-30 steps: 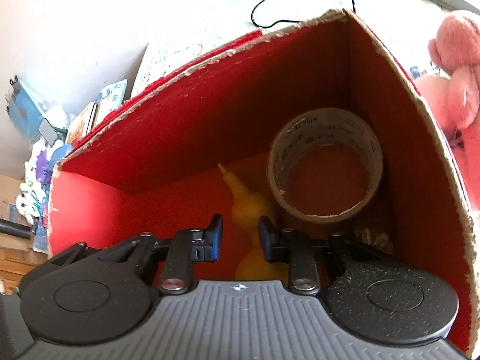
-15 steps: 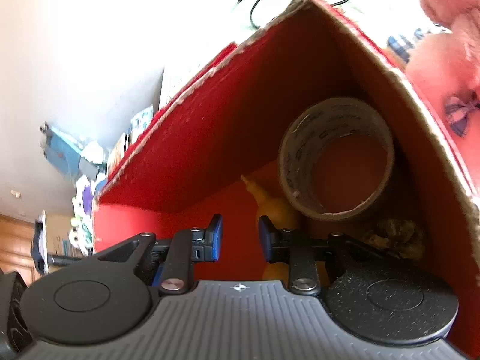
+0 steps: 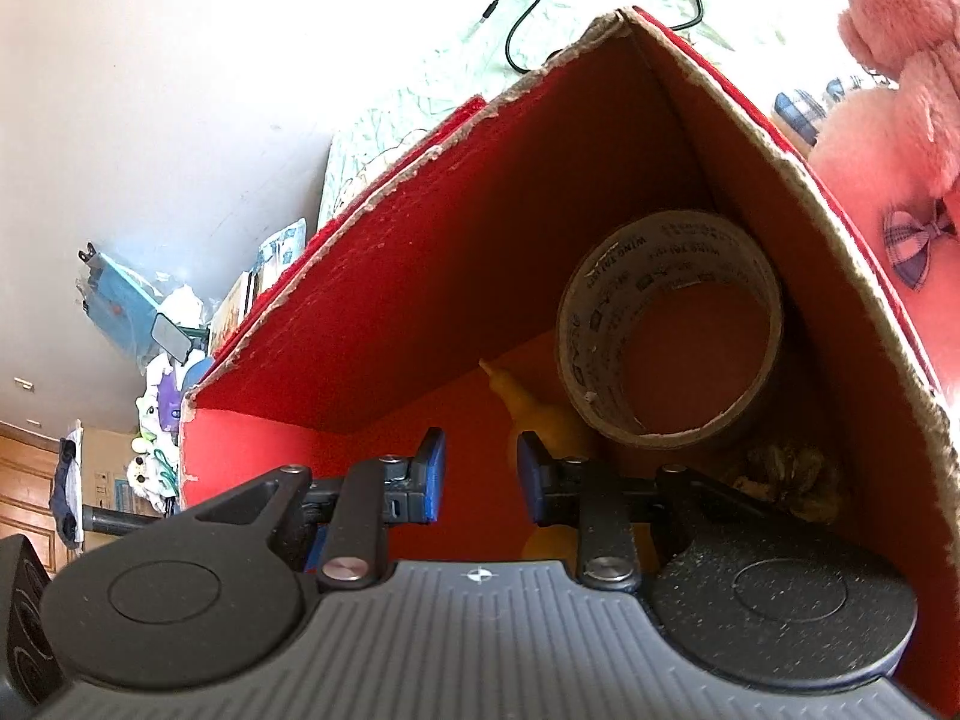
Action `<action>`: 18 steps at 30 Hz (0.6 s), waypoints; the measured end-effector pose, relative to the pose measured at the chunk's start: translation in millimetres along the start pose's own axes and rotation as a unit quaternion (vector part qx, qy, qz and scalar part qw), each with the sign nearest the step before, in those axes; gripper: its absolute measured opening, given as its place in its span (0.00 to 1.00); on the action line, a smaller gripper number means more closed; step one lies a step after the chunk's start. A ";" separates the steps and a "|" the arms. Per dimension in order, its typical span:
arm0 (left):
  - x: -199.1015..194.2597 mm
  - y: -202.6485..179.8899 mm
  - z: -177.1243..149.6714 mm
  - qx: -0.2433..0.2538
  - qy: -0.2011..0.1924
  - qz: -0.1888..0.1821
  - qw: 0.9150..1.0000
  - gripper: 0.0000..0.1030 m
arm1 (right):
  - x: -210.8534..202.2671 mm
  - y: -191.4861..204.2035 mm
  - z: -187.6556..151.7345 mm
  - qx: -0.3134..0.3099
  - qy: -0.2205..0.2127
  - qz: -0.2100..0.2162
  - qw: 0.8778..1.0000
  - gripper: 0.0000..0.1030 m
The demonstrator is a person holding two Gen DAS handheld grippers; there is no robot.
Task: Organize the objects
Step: 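Open the right gripper and release the gourd on the box floor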
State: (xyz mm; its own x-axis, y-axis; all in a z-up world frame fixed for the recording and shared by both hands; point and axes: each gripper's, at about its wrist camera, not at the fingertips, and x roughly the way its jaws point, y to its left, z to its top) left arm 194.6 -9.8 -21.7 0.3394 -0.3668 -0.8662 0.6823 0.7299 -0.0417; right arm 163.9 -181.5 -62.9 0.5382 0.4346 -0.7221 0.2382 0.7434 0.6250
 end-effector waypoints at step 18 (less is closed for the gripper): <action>0.7 -2.1 -0.3 0.000 0.005 0.016 1.000 0.83 | 0.1 -1.6 -1.2 -0.025 -0.014 0.010 1.000 0.29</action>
State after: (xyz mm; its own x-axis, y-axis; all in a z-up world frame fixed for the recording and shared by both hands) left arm 193.3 -11.4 -22.4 0.3549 -0.3382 -0.8716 0.6708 0.7415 -0.0147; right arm 162.6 -182.0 -64.3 0.5645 0.4359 -0.7009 0.1863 0.7600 0.6227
